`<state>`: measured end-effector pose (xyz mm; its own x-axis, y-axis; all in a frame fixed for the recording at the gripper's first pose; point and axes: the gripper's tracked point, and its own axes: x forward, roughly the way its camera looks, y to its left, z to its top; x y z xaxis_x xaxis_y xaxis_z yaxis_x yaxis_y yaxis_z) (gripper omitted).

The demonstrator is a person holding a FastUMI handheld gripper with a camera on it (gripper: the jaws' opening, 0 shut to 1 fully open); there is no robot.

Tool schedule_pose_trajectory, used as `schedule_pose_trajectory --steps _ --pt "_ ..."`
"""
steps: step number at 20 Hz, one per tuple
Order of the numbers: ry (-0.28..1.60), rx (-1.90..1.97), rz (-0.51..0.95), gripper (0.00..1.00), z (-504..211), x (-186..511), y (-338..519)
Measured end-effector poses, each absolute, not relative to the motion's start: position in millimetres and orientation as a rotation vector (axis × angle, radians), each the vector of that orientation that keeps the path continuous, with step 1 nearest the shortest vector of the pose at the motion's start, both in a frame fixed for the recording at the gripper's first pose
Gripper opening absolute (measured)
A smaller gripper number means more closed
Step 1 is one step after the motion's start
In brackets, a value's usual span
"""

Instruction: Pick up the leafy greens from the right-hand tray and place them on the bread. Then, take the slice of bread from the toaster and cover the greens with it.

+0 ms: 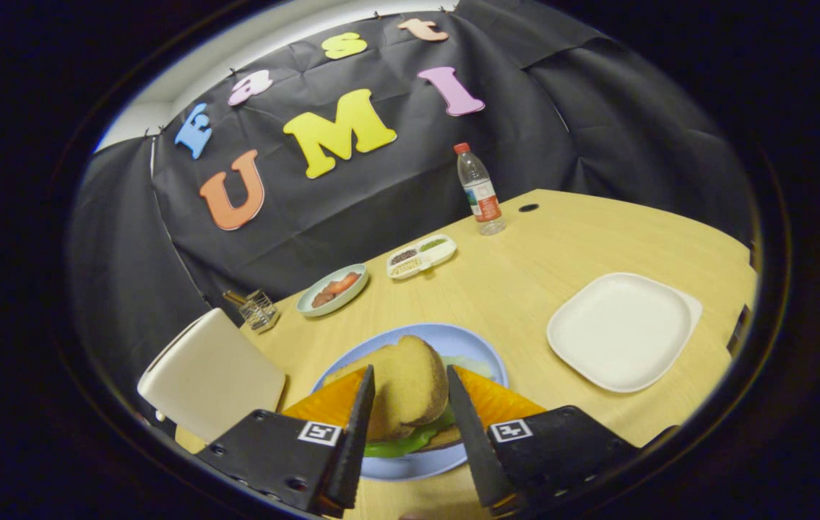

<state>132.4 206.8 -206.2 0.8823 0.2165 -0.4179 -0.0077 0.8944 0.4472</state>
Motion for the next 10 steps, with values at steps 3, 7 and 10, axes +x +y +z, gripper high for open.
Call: schedule_pose_trajectory --steps 3,7,10 --pt "0.45 0.421 0.118 0.76 -196 132 198" --pt "0.315 0.312 0.091 0.94 -151 126 178" --pt "0.192 0.224 0.083 0.96 -106 113 166"
